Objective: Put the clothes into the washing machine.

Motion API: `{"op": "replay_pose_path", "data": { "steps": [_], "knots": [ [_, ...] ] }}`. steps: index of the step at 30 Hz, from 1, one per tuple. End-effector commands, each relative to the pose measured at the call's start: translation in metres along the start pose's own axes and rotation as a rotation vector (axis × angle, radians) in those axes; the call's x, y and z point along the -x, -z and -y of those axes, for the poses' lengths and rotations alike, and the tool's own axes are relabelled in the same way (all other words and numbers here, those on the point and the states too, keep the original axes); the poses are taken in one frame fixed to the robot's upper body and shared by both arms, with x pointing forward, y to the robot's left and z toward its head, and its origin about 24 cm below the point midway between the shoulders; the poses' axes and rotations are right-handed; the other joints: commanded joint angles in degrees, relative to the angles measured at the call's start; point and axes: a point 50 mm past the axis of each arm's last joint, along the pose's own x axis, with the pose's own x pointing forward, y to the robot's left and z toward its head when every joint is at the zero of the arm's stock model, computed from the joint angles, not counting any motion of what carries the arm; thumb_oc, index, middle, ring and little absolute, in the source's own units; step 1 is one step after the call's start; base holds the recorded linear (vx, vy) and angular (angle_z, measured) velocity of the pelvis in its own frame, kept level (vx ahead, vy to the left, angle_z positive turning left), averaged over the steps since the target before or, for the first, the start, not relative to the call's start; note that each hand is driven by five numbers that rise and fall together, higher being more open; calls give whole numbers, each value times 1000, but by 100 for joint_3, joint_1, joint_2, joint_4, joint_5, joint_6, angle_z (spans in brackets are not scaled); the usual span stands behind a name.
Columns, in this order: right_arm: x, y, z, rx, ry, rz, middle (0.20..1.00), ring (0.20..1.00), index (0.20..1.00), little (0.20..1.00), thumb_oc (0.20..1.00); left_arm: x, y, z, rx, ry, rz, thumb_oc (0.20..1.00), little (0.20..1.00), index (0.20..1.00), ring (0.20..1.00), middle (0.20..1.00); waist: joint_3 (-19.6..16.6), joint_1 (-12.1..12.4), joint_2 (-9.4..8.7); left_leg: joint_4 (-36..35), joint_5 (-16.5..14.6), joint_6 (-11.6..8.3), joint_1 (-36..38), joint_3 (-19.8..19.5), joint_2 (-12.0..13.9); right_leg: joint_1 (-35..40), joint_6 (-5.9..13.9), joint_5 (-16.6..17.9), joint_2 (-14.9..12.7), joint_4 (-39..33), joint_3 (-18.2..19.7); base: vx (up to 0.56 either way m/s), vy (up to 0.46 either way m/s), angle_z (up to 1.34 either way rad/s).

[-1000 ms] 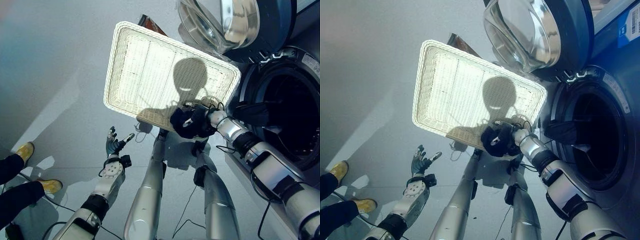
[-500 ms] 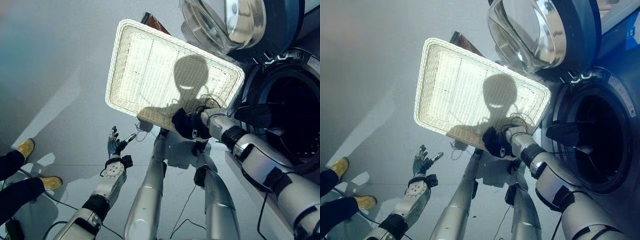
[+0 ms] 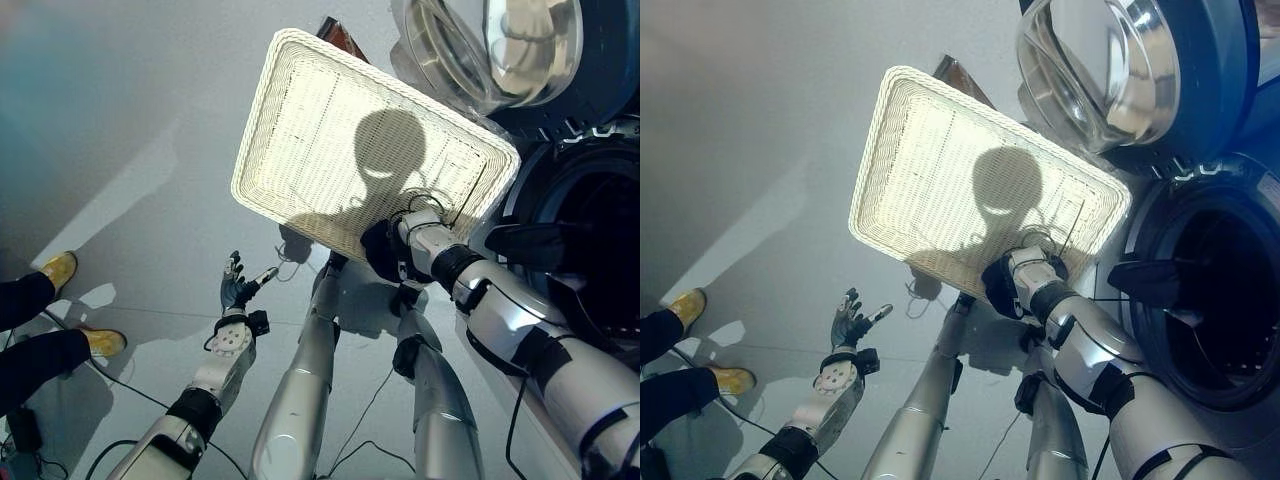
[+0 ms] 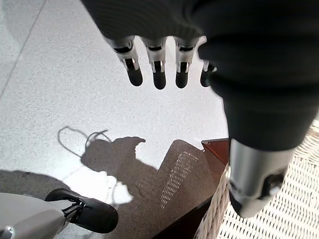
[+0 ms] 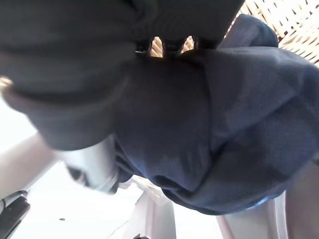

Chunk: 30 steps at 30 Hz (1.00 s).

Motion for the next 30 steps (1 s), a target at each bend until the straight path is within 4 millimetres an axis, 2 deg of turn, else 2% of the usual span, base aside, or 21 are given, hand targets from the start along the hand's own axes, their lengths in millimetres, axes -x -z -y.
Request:
{"op": "replay_pose_path", "data": {
  "steps": [1,9,11,13,17,18,19,20,22,23,26,29,30],
  "knots": [
    [-20,20,-47,-54,-178,-33,200,200,200,200,200,-2,-14,11,7,25,62,1000,1000,1000,1000,1000,131,100,224,-142,267,272,-142,201,-300,216,514,939,-238,-654,78,0,0,0],
    [-20,20,-39,-138,-51,59,200,200,200,200,200,-7,-19,3,13,1,59,1000,1000,1000,1000,1000,131,19,155,-146,256,252,-132,248,-248,213,529,943,-208,-660,149,-2,2,1],
    [-20,23,-37,-216,-4,101,200,200,200,200,200,-8,-19,-1,10,-11,59,1000,1000,1000,1000,1000,131,-24,119,-124,222,257,-120,283,-227,213,531,943,-199,-651,169,0,0,0],
    [-18,20,-34,-382,27,192,200,200,200,200,200,-9,-21,-3,5,-20,61,1000,1000,1000,1000,1000,131,-67,89,-88,185,267,-103,306,-229,211,523,963,-189,-655,187,-7,-36,-1],
    [-5,20,-12,-833,107,430,200,200,200,200,200,-14,-25,-15,6,-53,56,1000,1000,1000,1000,1000,131,-217,2,110,54,251,-53,409,-189,222,520,952,-198,-603,259,-8,6,-1],
    [-1,22,-7,-1007,157,520,200,200,200,200,200,-14,-24,-18,7,-68,52,1000,1000,1000,1000,1000,131,-280,-31,185,6,246,-35,445,-177,226,519,936,-198,-567,292,-25,26,-4],
    [0,22,-6,-1069,161,550,200,200,200,200,200,-14,-24,-18,7,-72,51,1000,1000,1000,1000,1000,131,-298,-41,208,-9,246,-26,455,-174,228,517,931,-195,-554,307,-24,41,-12],
    [5,27,-3,-1289,176,664,200,200,200,200,200,-13,-22,-22,9,-88,47,1000,1000,1000,1000,1000,131,-393,-65,295,-59,246,-10,493,-168,221,508,923,-187,-509,360,-20,41,-15],
    [9,42,-4,-1560,214,802,200,200,200,200,200,-11,-15,-29,16,-112,35,1000,1000,1000,1000,1000,131,-532,-92,423,-164,245,49,580,-161,235,498,895,-164,-435,470,-24,58,-16],
    [9,42,-4,-1560,214,802,200,200,200,200,200,-11,-15,-29,16,-112,35,1000,1000,1000,1000,1000,131,-532,-92,423,-164,245,49,580,-161,235,498,895,-164,-435,470,-24,65,-25],
    [14,68,-9,-1936,246,1015,200,200,200,200,200,-7,-6,-26,36,-138,22,1000,1000,1000,1000,1000,131,-794,-51,590,-269,273,83,742,-197,181,472,959,-170,-407,645,-39,86,-29],
    [23,70,-4,-2104,231,1186,200,200,200,200,200,-1,2,-23,38,-144,7,1000,1000,1000,1000,1000,131,-914,-1,694,-408,288,200,866,-211,238,461,937,-183,-387,732,-30,63,-32],
    [30,69,4,-2154,209,1294,200,200,200,200,200,-1,3,-22,45,-150,5,1000,1000,1000,1000,1000,131,-976,26,735,-398,294,179,932,-223,197,451,998,-196,-400,764,-13,63,-28]
  ]
}}
